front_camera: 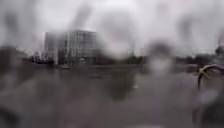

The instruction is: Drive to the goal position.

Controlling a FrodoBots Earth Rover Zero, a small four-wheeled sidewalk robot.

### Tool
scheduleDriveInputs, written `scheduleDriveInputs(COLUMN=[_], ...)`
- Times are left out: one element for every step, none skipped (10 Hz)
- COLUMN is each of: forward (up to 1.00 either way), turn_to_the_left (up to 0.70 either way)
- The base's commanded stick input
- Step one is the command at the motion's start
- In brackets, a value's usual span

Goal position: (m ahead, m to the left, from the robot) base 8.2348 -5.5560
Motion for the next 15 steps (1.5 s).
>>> scheduleDriveInputs(forward=[1.00, 1.00, 1.00, 1.00, 1.00, 1.00, 1.00, 1.00, 1.00, 1.00, 1.00, 1.00, 1.00, 1.00, 1.00], turn_to_the_left=[-0.40, -0.40, -0.40, -0.40, -0.40, -0.40, -0.40, -0.40, -0.40, -0.40, -0.40, -0.40, -0.40, -0.40, -0.40])
